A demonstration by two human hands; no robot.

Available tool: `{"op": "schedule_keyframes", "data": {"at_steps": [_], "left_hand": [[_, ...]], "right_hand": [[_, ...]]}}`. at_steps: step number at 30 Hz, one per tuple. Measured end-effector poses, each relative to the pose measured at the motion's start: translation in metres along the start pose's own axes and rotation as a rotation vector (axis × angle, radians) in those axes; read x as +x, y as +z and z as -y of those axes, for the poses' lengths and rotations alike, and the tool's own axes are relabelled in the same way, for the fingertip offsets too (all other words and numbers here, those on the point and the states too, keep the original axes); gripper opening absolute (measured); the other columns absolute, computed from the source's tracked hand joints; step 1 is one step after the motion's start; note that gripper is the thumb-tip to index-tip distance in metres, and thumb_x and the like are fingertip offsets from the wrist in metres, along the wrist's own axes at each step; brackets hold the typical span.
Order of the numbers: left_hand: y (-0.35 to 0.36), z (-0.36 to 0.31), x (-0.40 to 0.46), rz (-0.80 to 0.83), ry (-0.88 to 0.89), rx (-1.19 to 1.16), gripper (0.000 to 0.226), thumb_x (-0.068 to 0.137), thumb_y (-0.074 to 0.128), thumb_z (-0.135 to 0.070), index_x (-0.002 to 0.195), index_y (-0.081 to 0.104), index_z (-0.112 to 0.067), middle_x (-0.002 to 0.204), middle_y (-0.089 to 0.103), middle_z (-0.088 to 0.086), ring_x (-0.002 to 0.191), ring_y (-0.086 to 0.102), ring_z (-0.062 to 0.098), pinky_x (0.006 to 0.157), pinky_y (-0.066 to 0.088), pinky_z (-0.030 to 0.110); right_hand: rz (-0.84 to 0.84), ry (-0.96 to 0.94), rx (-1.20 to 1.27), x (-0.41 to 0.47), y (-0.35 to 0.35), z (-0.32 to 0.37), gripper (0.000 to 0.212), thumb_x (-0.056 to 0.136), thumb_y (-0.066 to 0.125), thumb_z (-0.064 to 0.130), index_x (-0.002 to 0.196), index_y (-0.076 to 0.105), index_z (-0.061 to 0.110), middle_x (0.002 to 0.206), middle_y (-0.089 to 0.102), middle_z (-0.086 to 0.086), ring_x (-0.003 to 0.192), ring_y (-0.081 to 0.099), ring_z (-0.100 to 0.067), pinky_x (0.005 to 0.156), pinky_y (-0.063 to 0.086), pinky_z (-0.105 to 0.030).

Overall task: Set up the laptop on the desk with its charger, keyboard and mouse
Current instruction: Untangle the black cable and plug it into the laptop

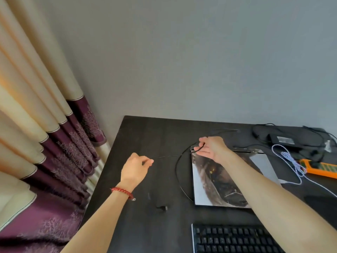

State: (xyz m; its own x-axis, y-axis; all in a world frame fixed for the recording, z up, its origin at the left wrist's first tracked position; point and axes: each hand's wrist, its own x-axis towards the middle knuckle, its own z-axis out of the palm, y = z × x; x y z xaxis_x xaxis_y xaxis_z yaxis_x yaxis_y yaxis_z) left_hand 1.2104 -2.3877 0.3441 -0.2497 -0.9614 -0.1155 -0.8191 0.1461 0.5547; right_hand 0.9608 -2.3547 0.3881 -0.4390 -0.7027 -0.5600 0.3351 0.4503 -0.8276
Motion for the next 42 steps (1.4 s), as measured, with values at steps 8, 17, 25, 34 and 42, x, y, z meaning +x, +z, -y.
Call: {"op": "schedule_keyframes", "data": {"at_steps": [8,17,25,34,42], "left_hand": [[0.002,0.005,0.022,-0.085,-0.306,-0.770,0.017,0.088,0.058,-0.022,0.097,0.067,-0.010,0.095,0.070,0.011,0.093,0.065,0.021,0.093,0.048,0.035],[0.020,-0.005,0.046,-0.182,-0.553,-1.567,0.047,0.090,0.043,0.007,0.134,0.030,-0.004,0.083,0.058,0.015,0.068,0.058,0.020,0.074,0.052,0.038],[0.041,0.032,0.065,-0.022,-0.695,-1.587,0.014,0.090,0.039,-0.001,0.080,0.048,-0.007,0.112,0.061,0.015,0.052,0.042,0.012,0.056,0.046,0.024],[0.071,0.046,0.064,-0.138,-0.568,-0.904,0.021,0.095,0.038,-0.007,0.111,0.051,-0.003,0.099,0.067,0.011,0.041,0.047,0.009,0.044,0.044,0.022],[0.080,0.078,0.036,-0.028,-0.432,-0.452,0.034,0.091,0.034,0.006,0.118,0.053,-0.001,0.097,0.063,0.011,0.098,0.057,0.032,0.087,0.045,0.038]], "right_hand": [[0.068,0.207,-0.308,0.015,-0.012,-0.056,0.017,0.091,0.043,0.004,0.093,0.055,-0.007,0.082,0.065,-0.016,0.066,0.068,-0.024,0.065,0.057,-0.032],[-0.246,0.304,0.414,0.051,-0.032,-0.059,0.016,0.094,0.036,0.006,0.106,0.046,0.000,0.092,0.058,-0.011,0.097,0.060,-0.028,0.081,0.048,-0.039],[-0.171,-0.164,-0.773,0.079,-0.049,-0.096,0.037,0.098,0.030,0.010,0.131,0.047,0.016,0.134,0.051,-0.012,0.091,0.059,-0.021,0.076,0.049,-0.030],[0.157,-0.333,-1.421,0.060,-0.032,-0.121,0.034,0.095,0.035,0.016,0.125,0.051,0.018,0.111,0.062,-0.015,0.102,0.056,-0.032,0.083,0.046,-0.039],[0.157,-0.319,-1.397,0.049,0.001,-0.152,0.038,0.097,0.033,0.020,0.134,0.043,0.020,0.123,0.056,-0.005,0.111,0.055,-0.028,0.086,0.046,-0.038]]}}
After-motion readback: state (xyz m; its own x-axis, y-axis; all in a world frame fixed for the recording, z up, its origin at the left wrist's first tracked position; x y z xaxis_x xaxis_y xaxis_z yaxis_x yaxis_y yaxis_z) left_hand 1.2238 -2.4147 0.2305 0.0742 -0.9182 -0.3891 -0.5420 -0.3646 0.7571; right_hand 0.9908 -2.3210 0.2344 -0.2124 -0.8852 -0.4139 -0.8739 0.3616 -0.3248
